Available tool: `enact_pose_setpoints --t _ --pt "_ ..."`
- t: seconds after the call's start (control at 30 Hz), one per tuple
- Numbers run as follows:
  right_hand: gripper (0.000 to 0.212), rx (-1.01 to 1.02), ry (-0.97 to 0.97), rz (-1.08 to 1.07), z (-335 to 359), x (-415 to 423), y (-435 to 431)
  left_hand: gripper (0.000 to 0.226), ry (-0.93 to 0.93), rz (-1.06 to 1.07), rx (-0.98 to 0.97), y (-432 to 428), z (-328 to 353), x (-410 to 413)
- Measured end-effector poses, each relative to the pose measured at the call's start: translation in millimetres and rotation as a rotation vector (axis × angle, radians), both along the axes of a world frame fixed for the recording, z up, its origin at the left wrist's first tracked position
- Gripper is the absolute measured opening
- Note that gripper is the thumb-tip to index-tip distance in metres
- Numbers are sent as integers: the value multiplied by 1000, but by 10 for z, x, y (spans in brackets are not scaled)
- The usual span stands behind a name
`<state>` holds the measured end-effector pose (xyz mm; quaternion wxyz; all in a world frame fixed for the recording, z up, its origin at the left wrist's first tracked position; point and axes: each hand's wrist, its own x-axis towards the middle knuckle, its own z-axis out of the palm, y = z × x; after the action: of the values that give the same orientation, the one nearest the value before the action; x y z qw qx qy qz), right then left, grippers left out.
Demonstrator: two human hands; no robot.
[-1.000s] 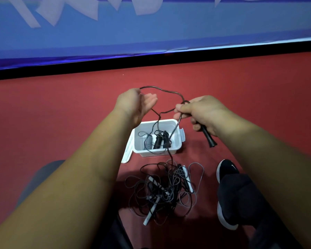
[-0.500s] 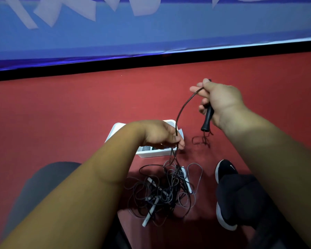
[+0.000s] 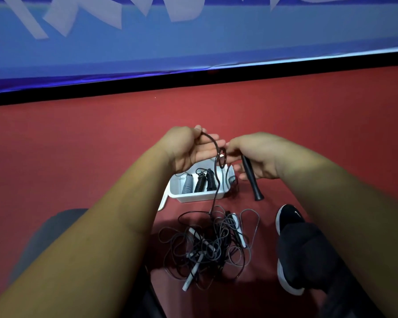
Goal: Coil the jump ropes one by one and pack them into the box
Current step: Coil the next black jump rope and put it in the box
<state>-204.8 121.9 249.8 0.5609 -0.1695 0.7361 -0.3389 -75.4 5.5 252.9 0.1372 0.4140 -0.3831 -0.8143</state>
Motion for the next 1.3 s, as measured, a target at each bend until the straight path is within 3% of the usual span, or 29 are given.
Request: enact_pose_setpoints --t 0.33,0.53,0.63,0.73,0.8,0.9,0.97,1.13,1.3 --pt "12 -144 -181 101 -59 174 28 30 16 172 -96 -118 -69 -1" --pt "14 -36 48 244 -223 167 33 28 -94 269 -263 -228 -33 80" --pt "19 134 162 325 -248 114 65 29 -29 407 -229 -281 30 126" --pt "28 321 441 396 -217 61 89 27 63 570 -189 -362 83 172" --pt "30 329 527 334 -244 24 88 21 105 670 -159 -432 87 191" --pt "25 177 395 85 -341 -32 55 22 56 695 -110 -500 28 197" --pt "16 28 230 -84 -339 -41 22 31 -66 548 -88 -499 -46 193" --pt "12 -210 -82 -277 -125 -18 -34 39 -404 -111 -180 -280 -188 160" --pt "13 -296 -207 -343 4 -28 -41 45 -408 -732 -482 3 -230 115"
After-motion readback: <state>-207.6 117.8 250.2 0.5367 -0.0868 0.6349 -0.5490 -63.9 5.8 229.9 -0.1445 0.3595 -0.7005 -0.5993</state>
